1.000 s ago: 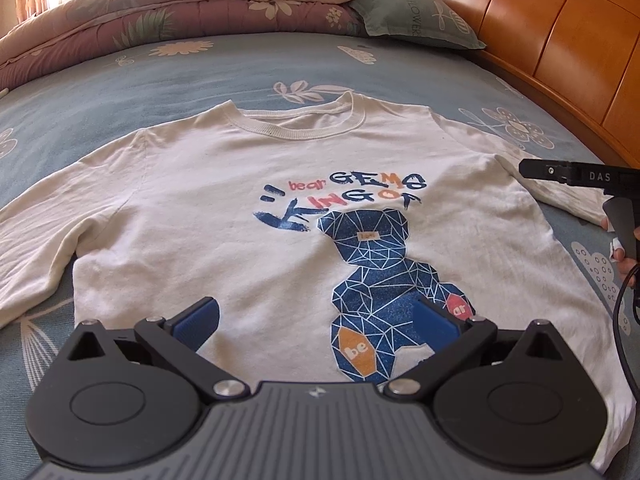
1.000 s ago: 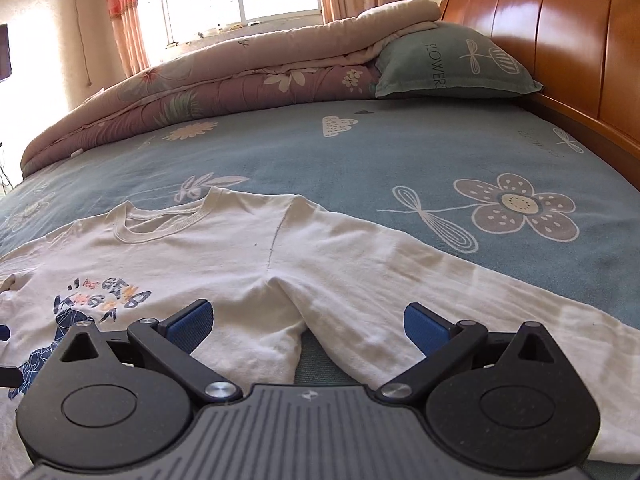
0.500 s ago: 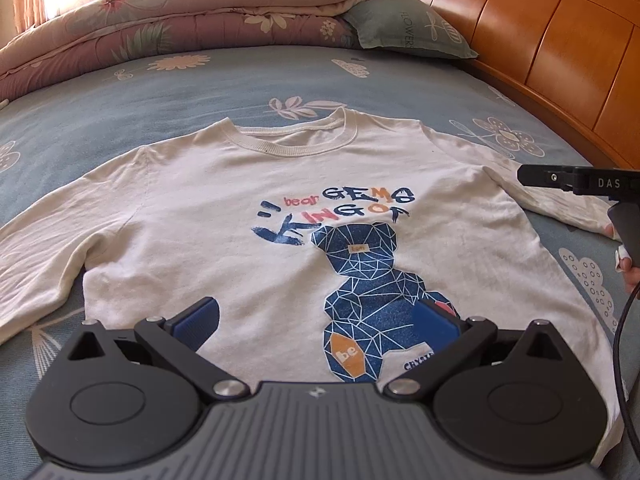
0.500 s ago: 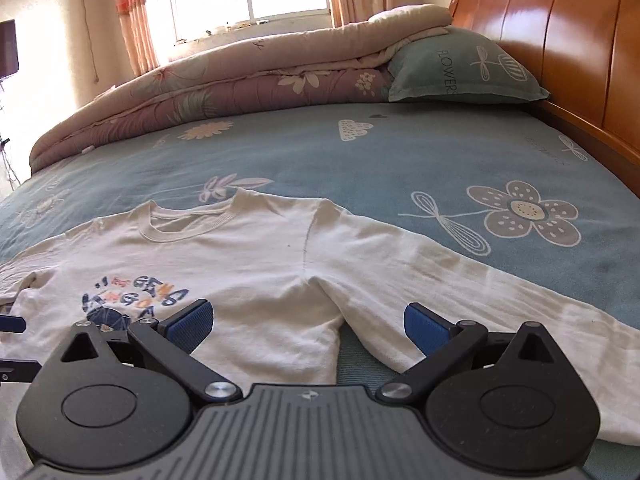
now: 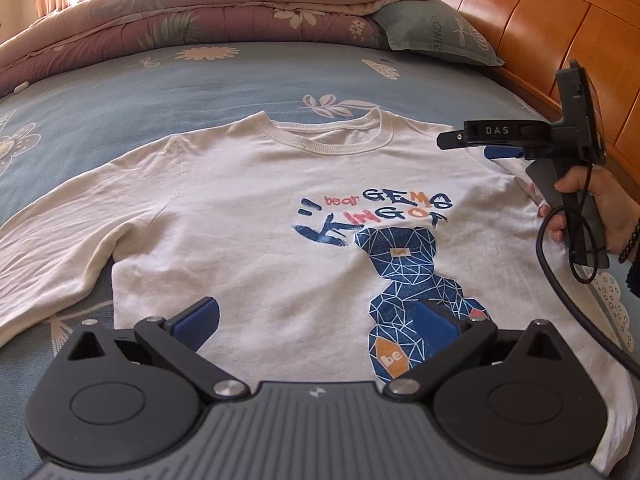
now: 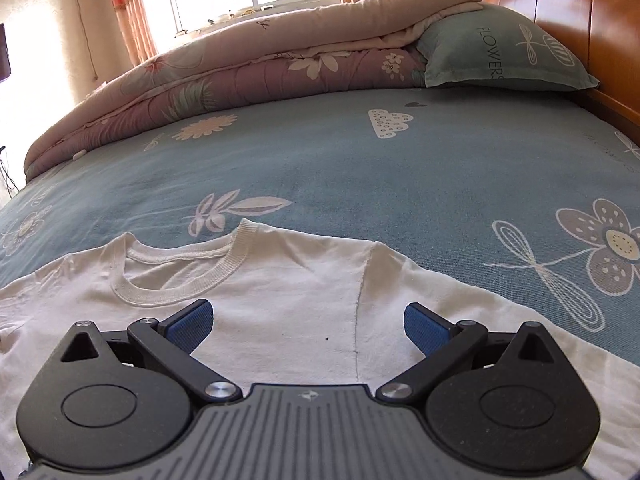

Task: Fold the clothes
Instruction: 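Sweep the open right gripper along the sleeve beside the shoulder, then move the right gripper across the sweatshirt body toward the other sleeve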

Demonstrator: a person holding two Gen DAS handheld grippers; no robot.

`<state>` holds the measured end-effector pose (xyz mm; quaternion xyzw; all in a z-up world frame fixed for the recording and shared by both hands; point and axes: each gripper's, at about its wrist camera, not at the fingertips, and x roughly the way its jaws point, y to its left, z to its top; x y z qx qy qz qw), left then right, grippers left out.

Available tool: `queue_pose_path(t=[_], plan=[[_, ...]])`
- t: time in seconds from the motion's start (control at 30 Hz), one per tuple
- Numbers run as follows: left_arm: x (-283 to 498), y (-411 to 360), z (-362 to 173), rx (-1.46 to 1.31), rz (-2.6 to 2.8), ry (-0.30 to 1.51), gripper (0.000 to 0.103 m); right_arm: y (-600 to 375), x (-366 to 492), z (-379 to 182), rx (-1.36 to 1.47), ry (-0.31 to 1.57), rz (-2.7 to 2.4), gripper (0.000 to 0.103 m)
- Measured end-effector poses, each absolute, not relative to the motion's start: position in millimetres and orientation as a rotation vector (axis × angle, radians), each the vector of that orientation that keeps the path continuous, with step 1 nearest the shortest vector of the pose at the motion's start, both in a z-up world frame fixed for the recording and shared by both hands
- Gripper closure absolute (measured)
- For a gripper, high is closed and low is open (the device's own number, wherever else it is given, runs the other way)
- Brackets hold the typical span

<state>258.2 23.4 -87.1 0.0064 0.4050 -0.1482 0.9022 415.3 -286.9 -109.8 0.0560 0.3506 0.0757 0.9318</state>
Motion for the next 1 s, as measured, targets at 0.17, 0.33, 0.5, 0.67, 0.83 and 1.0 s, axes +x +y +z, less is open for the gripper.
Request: queue_pose_path(t=[0.17,0.33,0.5,0.67,0.83,1.0], plan=[[263,25,-94,0.014,-0.301,0.862,0.001,-299,450,-123,0.123,0.723,0.095,0.0],[265,28,-97,0.011,-0.289,0.874,0.001,-312,464,-110,0.189,0.754,0.081,0.0],[261,26,-91,0.009,-0.3,0.862,0.001,-317,423,-69,0.224,0.723,0.145,0.0],[255,20,-86,0.017,-0.328,0.849,0.001,-305,365,-67,0.265,0.806,0.273,0.0],[249,14,-82,0.03,-0.341,0.84,0.001,-276,313,-101,0.216,0.887,0.306,0.0],[244,10,-79,0.052,-0.355,0.833,0.001,-259,263,-109,0.132,0.87,0.276,0.0]])
